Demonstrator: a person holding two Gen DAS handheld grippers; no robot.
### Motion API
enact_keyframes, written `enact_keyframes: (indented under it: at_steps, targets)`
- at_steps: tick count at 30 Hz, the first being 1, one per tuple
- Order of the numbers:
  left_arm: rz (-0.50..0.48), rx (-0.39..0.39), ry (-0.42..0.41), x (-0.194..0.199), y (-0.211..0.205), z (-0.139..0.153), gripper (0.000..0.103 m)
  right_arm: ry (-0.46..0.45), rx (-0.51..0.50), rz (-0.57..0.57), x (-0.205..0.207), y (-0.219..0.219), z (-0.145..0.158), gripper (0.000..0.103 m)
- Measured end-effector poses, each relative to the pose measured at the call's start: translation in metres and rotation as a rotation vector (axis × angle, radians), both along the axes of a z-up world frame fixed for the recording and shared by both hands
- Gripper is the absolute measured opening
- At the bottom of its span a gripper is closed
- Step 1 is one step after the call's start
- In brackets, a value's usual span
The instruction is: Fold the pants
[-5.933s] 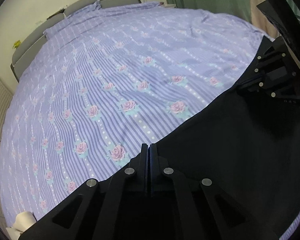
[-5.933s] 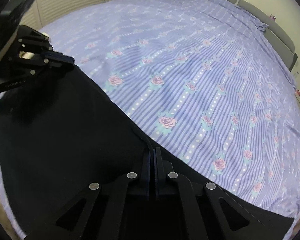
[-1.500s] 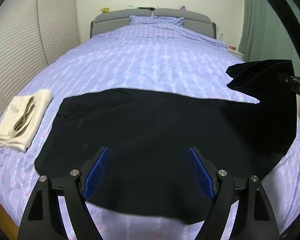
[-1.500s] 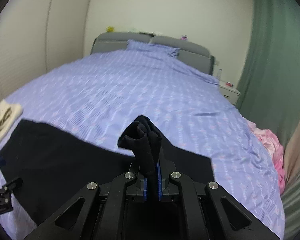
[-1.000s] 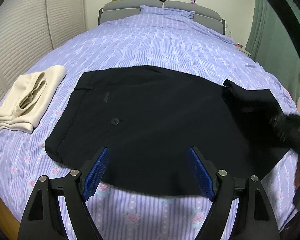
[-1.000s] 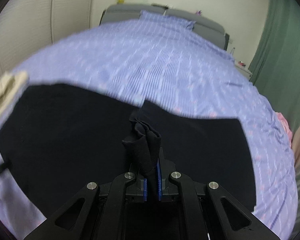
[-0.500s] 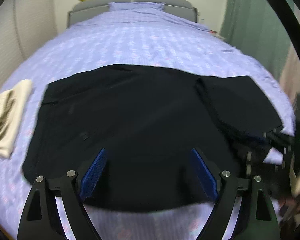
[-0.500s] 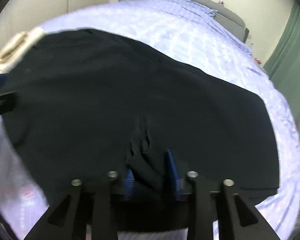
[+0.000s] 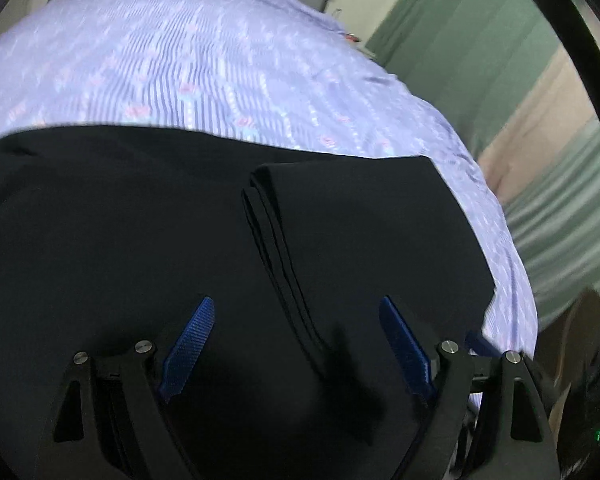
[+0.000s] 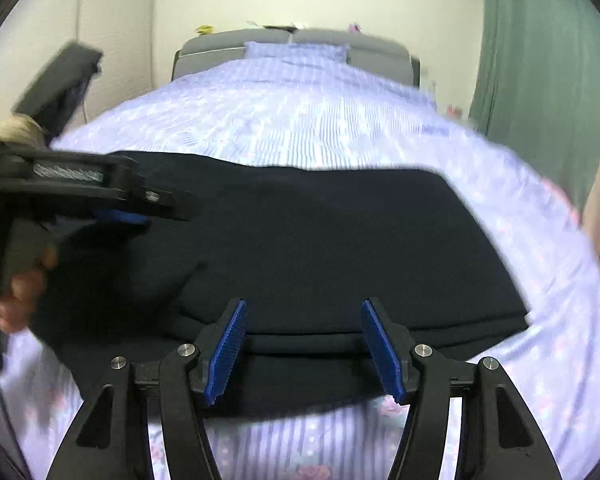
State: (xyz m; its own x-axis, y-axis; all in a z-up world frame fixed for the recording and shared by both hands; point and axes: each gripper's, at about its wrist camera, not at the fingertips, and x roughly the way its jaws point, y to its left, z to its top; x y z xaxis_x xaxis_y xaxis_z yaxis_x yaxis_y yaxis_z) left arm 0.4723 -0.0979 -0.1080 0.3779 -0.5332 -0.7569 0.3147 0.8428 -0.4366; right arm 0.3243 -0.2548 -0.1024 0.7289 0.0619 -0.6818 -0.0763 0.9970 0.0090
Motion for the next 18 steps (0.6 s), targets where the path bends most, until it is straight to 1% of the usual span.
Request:
enact_keyframes:
  at_steps: [3,4,5,7,8,9,10,12,14,18]
  targets:
    - [0.029,-0.040,0.007,0.008,-0.003,-0.009,0.084,0.003,0.017,0.000,0.005,-0.003,-0.008,0.061]
    - [0.029,-0.051,0.001,0.010,-0.005,-0.009,0.080,0.010,0.024,0.002,0.006,-0.002,-0.011,0.061]
    - [0.023,-0.069,0.004,0.012,-0.008,-0.011,0.074,0.013,0.035,0.005,0.007,-0.002,-0.013,0.061]
    - [0.015,-0.093,0.037,0.018,-0.012,-0.018,0.059,0.019,0.055,0.007,0.008,-0.002,-0.017,0.061]
    - [0.029,-0.096,0.040,0.021,-0.013,-0.020,0.053,0.023,0.065,0.011,0.010,-0.005,-0.018,0.061]
    - [0.042,-0.084,0.040,0.023,-0.013,-0.021,0.029,0.026,0.072,0.014,0.014,-0.007,-0.020,0.061]
    - [0.055,-0.060,0.034,0.024,-0.013,-0.022,0.017,0.030,0.078,0.015,0.015,-0.006,-0.021,0.061]
    - [0.047,-0.084,0.026,0.029,-0.009,-0.023,0.010,0.032,0.082,0.021,0.015,-0.002,-0.023,0.061]
    - [0.068,-0.098,0.016,0.030,0.000,-0.021,0.009,0.037,0.095,0.031,0.022,-0.004,-0.023,0.061]
    - [0.095,-0.079,-0.018,0.030,0.007,-0.012,0.008,0.058,0.120,0.064,0.036,0.004,-0.028,0.061]
